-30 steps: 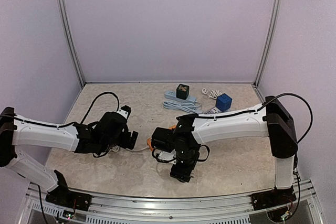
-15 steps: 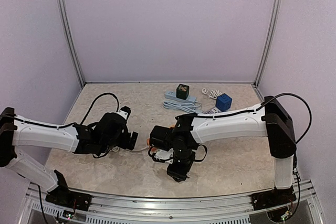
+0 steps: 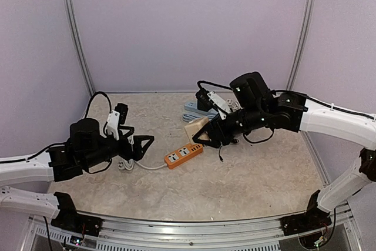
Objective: Insert the plug
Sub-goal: Pick up the plug from the center of the board, then pass from the right arm to the left
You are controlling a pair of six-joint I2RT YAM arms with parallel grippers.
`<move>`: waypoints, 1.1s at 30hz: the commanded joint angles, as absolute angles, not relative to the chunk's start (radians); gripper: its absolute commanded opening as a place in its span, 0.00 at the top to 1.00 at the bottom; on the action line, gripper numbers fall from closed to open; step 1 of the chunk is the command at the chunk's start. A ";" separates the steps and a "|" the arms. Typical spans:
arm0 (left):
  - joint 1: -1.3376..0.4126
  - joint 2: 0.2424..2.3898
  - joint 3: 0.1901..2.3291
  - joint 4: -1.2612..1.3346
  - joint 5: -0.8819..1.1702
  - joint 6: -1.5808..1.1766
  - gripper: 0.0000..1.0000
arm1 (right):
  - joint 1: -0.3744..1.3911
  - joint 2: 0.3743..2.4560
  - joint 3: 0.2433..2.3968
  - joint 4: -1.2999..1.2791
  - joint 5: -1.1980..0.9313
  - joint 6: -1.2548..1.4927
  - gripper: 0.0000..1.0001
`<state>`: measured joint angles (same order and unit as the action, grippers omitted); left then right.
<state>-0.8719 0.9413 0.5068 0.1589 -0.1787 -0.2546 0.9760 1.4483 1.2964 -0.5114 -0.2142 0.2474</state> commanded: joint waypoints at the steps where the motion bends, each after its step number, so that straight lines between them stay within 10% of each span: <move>1: -0.886 0.930 0.502 0.237 0.057 -0.235 0.01 | 0.976 1.353 1.183 -0.214 -0.320 0.314 0.88; 33: -1.017 1.200 0.656 0.464 0.519 -0.216 0.07 | 0.999 1.304 0.866 0.317 -0.633 0.314 0.88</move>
